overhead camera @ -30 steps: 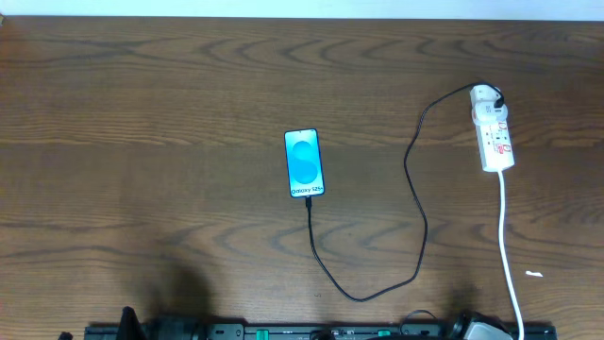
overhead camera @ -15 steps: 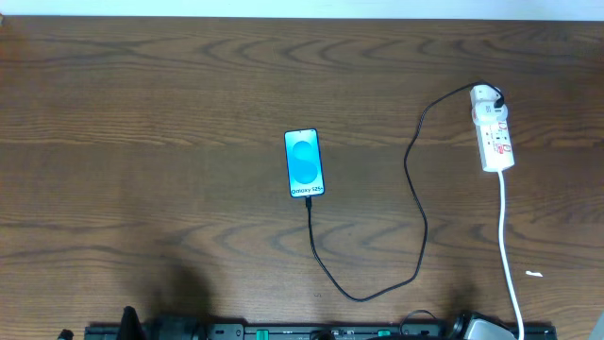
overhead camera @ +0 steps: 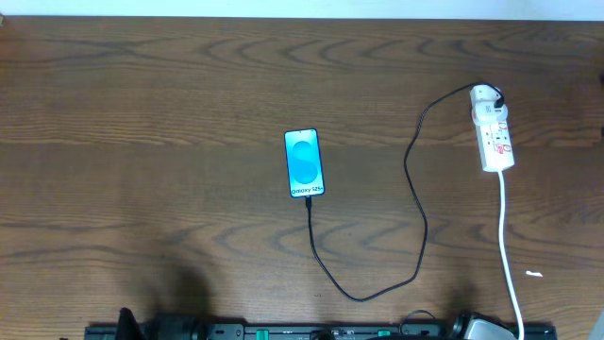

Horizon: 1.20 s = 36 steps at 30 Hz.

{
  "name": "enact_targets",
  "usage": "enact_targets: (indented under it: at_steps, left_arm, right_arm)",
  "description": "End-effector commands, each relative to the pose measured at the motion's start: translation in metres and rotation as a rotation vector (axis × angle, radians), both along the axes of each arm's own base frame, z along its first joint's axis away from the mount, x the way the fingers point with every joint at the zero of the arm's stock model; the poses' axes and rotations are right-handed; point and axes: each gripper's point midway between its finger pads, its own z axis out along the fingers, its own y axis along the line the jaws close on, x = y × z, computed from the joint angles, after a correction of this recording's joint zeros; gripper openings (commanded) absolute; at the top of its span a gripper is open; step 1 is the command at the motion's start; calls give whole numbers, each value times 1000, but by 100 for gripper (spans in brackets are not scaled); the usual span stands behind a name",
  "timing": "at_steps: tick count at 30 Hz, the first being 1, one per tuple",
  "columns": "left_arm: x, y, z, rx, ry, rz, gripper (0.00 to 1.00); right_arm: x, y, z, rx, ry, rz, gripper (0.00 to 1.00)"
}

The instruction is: Plug charger to phone and switch on socket

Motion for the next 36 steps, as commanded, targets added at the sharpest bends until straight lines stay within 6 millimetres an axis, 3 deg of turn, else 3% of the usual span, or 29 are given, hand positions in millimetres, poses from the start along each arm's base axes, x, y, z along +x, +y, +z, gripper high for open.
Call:
enact_targets:
  at_steps: [1, 10, 20, 30, 36]
  left_arm:
    - [-3, 1, 2, 0, -16, 11, 98]
    - [-3, 1, 2, 0, -16, 11, 98]
    - [-3, 1, 2, 0, -16, 11, 98]
    - [-3, 1, 2, 0, -16, 12, 98]
    - [-3, 1, 2, 0, -16, 11, 98]
  right_arm:
    - [0, 8, 0, 5, -1, 28, 1]
    - [-9, 11, 5, -43, -1, 23, 1]
    - [-51, -24, 21, -212, 24, -230, 1]
    - [-68, -47, 23, -266, 56, -366, 1]
    - [-70, -51, 23, -265, 61, -380, 1]
